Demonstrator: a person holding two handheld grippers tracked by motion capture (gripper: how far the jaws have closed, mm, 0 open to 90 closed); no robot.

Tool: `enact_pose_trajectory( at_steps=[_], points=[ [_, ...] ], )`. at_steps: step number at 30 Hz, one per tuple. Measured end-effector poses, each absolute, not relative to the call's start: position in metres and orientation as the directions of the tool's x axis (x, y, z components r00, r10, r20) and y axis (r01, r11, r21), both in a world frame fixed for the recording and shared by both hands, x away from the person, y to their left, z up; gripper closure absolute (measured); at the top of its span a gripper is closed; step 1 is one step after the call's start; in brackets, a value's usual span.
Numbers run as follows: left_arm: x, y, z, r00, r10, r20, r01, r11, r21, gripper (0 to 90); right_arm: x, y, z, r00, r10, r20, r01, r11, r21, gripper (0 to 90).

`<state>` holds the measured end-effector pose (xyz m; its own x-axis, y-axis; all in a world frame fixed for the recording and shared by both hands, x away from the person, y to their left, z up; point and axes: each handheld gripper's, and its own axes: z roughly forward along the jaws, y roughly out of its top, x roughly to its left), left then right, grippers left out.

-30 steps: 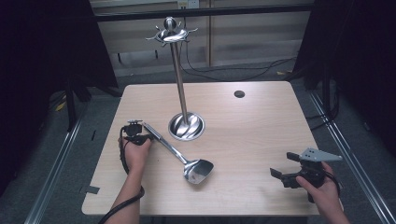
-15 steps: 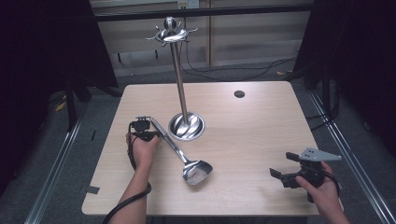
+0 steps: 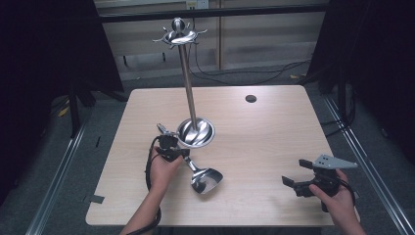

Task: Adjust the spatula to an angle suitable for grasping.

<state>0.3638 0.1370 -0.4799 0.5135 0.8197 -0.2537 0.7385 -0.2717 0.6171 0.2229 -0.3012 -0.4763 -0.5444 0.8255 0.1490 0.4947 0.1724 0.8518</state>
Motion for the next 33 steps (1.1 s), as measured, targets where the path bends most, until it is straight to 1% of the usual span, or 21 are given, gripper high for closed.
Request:
enact_pose_trajectory(
  at_steps=[1,3,4,5,8,12,16,17,19,21,28,29,30,33],
  points=[
    [0.363,0.136,-0.482,0.529,0.811,-0.251,0.736,-0.291,0.611,90.0,0.223,-0.301,-0.476,-0.544,0.826,0.150,0.497,0.172,0.851,3.3],
    [0.360,0.132,-0.485,0.530,0.803,-0.272,0.739,-0.281,0.612,90.0,0.223,-0.301,-0.476,-0.545,0.825,0.150,0.497,0.173,0.850,3.3],
    [0.359,0.130,-0.485,0.546,0.797,-0.260,0.730,-0.301,0.613,90.0,0.223,-0.301,-0.476,-0.545,0.825,0.150,0.497,0.174,0.850,3.4],
    [0.358,0.126,-0.486,0.542,0.800,-0.259,0.728,-0.293,0.620,90.0,0.223,-0.301,-0.477,-0.545,0.825,0.152,0.498,0.172,0.850,3.3],
    [0.354,0.117,-0.490,0.579,0.778,-0.245,0.716,-0.342,0.608,90.0,0.224,-0.301,-0.477,-0.544,0.825,0.151,0.500,0.174,0.848,3.3],
    [0.349,0.108,-0.494,0.593,0.764,-0.253,0.715,-0.355,0.602,90.0,0.224,-0.301,-0.478,-0.544,0.825,0.152,0.502,0.175,0.847,3.3],
    [0.342,0.106,-0.491,0.621,0.745,-0.245,0.709,-0.400,0.581,90.0,0.224,-0.301,-0.478,-0.544,0.825,0.152,0.503,0.176,0.846,3.3],
    [0.341,0.106,-0.491,0.618,0.744,-0.254,0.712,-0.392,0.582,90.0,0.224,-0.301,-0.478,-0.546,0.824,0.153,0.503,0.176,0.846,3.3],
    [0.338,0.109,-0.491,0.630,0.738,-0.242,0.705,-0.412,0.578,90.0,0.224,-0.301,-0.478,-0.546,0.824,0.152,0.503,0.178,0.846,3.3],
    [0.336,0.113,-0.490,0.630,0.735,-0.249,0.709,-0.415,0.570,90.0,0.225,-0.300,-0.479,-0.547,0.823,0.153,0.504,0.178,0.845,3.3],
    [0.327,0.129,-0.489,0.609,0.746,-0.269,0.729,-0.393,0.560,90.0,0.228,-0.295,-0.479,-0.556,0.817,0.151,0.502,0.186,0.845,3.3],
    [0.324,0.131,-0.490,0.586,0.759,-0.284,0.742,-0.362,0.565,90.0,0.229,-0.294,-0.479,-0.560,0.815,0.150,0.501,0.189,0.845,3.4],
    [0.324,0.134,-0.489,0.597,0.754,-0.274,0.738,-0.382,0.557,90.0,0.231,-0.292,-0.479,-0.563,0.812,0.153,0.503,0.190,0.843,3.4],
    [0.320,0.141,-0.489,0.580,0.766,-0.277,0.746,-0.363,0.558,90.0,0.237,-0.285,-0.479,-0.576,0.803,0.154,0.501,0.198,0.843,3.3]
  ],
)
